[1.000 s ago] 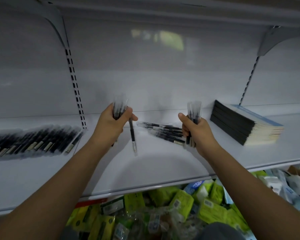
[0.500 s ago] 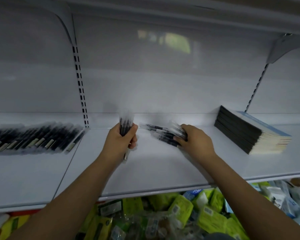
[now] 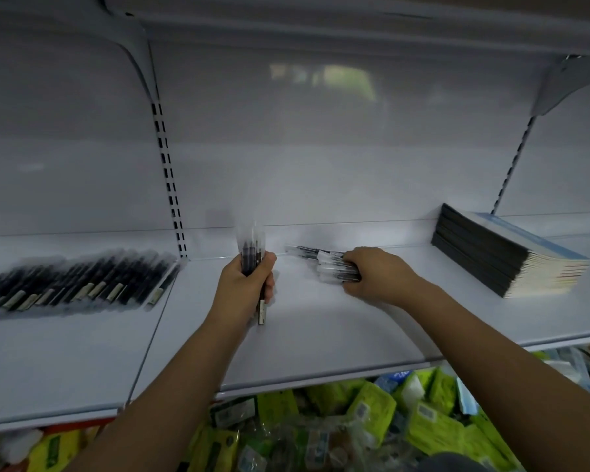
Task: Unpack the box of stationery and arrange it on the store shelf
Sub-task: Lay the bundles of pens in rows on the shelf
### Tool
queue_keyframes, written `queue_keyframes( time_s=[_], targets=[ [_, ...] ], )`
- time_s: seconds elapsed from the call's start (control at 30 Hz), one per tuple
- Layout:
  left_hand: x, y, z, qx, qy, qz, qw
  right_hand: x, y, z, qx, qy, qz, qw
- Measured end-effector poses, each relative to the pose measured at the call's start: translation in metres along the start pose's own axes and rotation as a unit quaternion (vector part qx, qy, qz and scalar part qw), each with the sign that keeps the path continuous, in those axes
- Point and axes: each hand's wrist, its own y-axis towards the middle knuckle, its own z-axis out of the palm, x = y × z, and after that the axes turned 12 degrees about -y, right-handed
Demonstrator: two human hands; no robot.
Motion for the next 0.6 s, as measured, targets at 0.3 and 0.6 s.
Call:
queue_keyframes(
  time_s=[0.3,0.6],
  targets=[
    [-0.001,0.0,0.002,-0.004,-0.006,-0.004,1.0,-0.011,-0.001,0.007,0.029,0.091,0.016,0.995],
    [0.003,0.004,0.0,-0.01,0.008,-0.007,1.0,-0.009,-0.001,-0.01,0.126,-0.014,0.0,0.992]
  ],
)
